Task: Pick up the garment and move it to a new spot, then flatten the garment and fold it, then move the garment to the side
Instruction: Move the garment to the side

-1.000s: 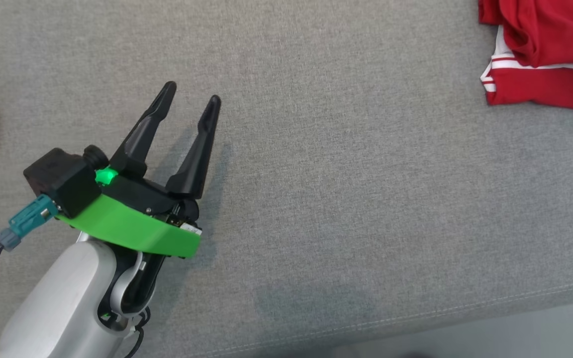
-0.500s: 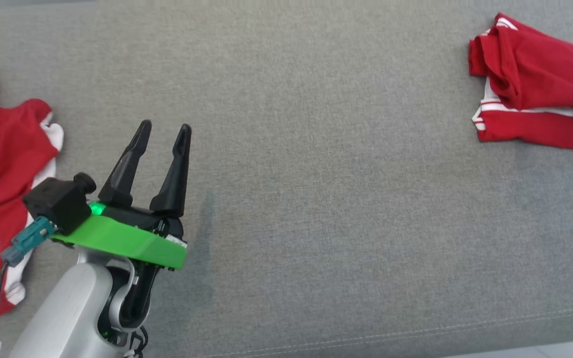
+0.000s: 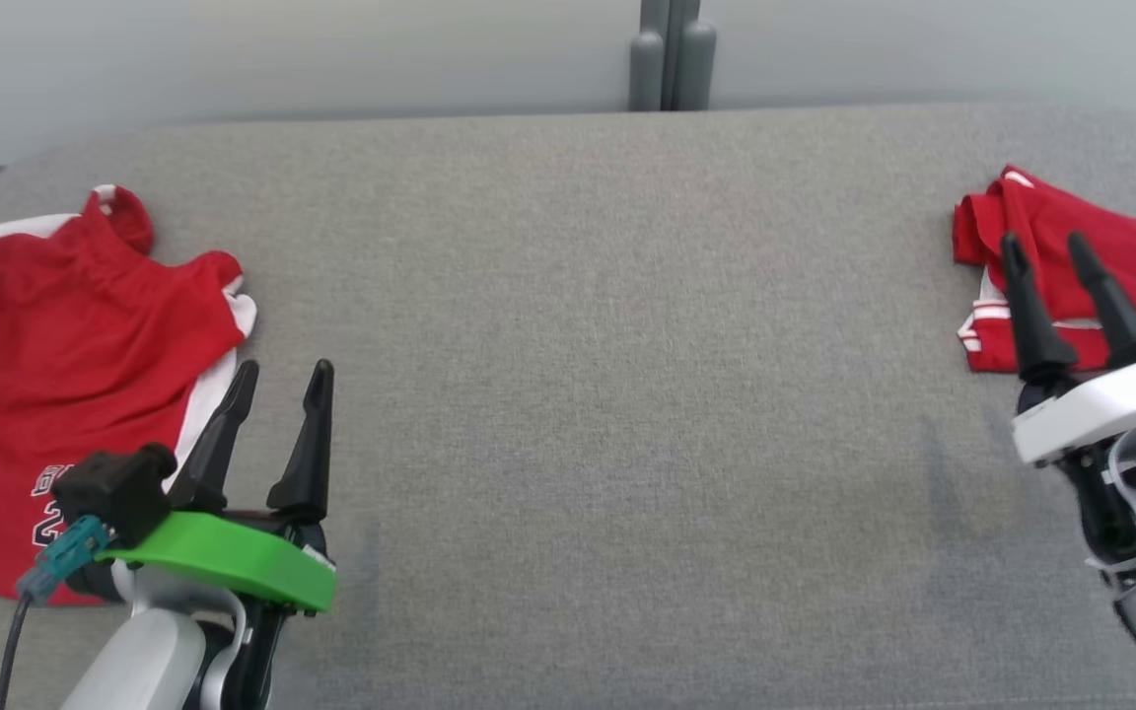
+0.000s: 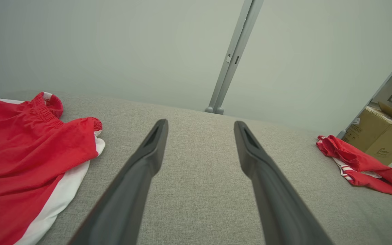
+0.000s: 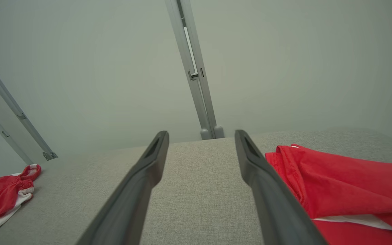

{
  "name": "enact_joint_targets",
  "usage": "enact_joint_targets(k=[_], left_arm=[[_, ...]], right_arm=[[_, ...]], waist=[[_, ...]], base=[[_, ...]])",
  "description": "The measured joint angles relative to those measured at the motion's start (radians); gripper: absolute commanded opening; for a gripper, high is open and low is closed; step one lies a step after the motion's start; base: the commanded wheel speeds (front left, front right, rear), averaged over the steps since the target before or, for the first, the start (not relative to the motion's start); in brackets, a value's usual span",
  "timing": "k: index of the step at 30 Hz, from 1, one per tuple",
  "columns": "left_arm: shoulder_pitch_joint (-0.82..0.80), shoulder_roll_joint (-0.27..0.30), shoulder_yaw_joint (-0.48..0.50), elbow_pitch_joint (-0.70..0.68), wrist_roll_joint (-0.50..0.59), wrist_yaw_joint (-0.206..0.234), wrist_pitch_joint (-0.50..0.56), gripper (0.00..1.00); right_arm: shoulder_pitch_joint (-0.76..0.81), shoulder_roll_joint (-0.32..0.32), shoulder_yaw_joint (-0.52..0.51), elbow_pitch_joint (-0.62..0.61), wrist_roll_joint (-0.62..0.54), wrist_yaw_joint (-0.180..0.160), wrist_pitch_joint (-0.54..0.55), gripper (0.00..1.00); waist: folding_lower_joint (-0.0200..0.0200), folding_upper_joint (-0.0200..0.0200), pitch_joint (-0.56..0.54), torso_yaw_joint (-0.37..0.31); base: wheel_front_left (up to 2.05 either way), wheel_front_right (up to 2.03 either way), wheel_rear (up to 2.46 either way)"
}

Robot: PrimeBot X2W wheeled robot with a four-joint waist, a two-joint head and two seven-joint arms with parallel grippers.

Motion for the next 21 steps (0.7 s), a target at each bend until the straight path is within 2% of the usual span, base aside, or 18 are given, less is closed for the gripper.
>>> enact_joint_targets(k=[4, 11, 16, 21], left_arm=[[0.035, 0.004, 0.022, 0.0, 0.023, 0.0, 0.0, 1.0], [0.087, 0.003, 0.033, -0.019, 0.041, 0.009, 0.0, 1.0], [0.098, -0.002, 0.042, -0.027, 0.058, 0.01, 0.0, 1.0], [0.117, -0.004, 0.053, -0.03, 0.089, 0.018, 0.0, 1.0]], right_arm=[[0.046, 0.04, 0.002, -0.045, -0.027, -0.032, 0.0, 1.0], [0.146, 0.044, 0.015, -0.108, -0.117, -0.085, 0.0, 1.0], [0.177, 0.044, 0.02, -0.144, -0.17, -0.109, 0.0, 1.0], [0.21, 0.05, 0.014, -0.177, -0.206, -0.12, 0.0, 1.0]], waist=[[0.0, 0.0, -0.046, 0.016], [0.0, 0.0, -0.101, 0.039], [0.0, 0.0, -0.109, 0.047], [0.0, 0.0, -0.108, 0.049]], base=[[0.0, 0.0, 0.0], [0.0, 0.0, 0.0], [0.0, 0.0, 0.0], [0.0, 0.0, 0.0]])
